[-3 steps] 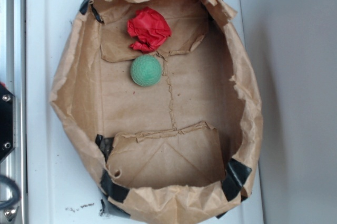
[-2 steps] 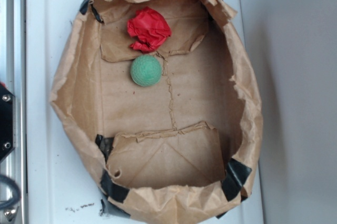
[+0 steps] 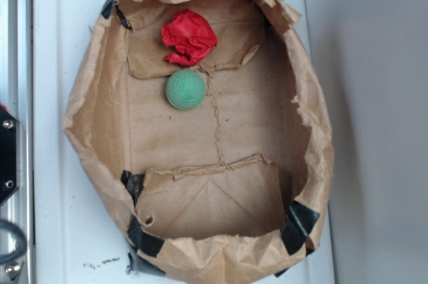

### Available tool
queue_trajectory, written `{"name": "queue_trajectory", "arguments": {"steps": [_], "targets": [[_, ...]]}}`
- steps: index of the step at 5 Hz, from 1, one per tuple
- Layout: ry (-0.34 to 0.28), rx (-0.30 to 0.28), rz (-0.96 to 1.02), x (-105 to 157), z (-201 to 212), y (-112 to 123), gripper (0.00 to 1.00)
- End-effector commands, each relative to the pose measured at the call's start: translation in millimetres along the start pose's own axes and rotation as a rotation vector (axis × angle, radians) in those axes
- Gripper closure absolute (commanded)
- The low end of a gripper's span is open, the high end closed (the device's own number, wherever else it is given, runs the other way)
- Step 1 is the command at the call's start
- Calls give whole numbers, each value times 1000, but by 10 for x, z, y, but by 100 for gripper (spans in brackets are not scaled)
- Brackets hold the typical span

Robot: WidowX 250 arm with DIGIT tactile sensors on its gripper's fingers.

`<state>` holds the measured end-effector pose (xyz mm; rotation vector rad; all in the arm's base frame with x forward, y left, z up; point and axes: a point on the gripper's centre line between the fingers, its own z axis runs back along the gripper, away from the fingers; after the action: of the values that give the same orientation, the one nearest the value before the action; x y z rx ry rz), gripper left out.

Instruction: Grab the red paper.

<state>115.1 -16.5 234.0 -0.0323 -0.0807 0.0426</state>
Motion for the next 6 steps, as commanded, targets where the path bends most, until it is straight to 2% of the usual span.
{"name": "queue_trajectory", "arguments": {"steps": [1,2,3,4,5,6], "targets": [[-15,-2,-2,20,40,-4,0],[-55,31,56,473,-33,105,0],[-138,98,217,589,-212,194,0],[-178,121,423,666,-401,279,0],[-100,106,681,890,-605,411,0],[-100,106,681,890,-605,411,0]]}}
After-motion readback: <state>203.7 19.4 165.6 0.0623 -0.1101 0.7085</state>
